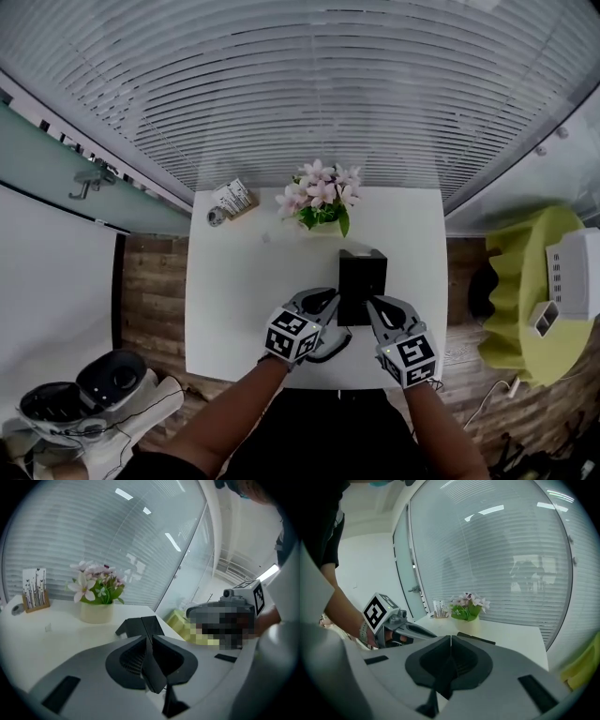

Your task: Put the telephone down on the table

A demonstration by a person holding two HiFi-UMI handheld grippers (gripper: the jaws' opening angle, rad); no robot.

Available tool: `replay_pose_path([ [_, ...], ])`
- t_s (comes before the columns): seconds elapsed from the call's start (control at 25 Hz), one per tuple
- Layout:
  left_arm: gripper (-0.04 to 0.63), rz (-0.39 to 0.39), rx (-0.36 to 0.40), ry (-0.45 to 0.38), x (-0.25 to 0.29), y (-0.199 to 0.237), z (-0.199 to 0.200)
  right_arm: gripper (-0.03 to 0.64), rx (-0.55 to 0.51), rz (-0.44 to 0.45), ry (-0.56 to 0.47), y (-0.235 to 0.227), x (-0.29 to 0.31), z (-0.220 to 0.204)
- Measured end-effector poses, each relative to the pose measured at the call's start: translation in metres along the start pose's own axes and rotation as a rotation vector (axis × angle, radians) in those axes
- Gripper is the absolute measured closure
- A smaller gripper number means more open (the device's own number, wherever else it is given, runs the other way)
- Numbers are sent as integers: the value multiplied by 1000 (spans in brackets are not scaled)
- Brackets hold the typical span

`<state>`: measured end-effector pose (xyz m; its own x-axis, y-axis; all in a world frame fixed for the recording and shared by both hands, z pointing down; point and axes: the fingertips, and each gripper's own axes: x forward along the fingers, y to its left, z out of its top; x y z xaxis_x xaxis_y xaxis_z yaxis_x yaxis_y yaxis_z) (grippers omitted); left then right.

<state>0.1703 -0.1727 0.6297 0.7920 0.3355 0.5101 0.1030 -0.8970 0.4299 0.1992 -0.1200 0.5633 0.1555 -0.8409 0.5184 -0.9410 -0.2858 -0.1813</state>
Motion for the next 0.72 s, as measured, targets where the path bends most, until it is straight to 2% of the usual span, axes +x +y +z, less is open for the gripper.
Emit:
replay_pose_path([
  [0.2,489,-43,-103,80,16,16,-25,594,0,-1,13,3,4,-2],
  [0.4,456,-86,-173,114,30,23,-37,594,10,-4,38,0,5,-12],
  [0.72,443,-136,-212,144,46,23,-48,594,29,-16,48,1,0,-23],
])
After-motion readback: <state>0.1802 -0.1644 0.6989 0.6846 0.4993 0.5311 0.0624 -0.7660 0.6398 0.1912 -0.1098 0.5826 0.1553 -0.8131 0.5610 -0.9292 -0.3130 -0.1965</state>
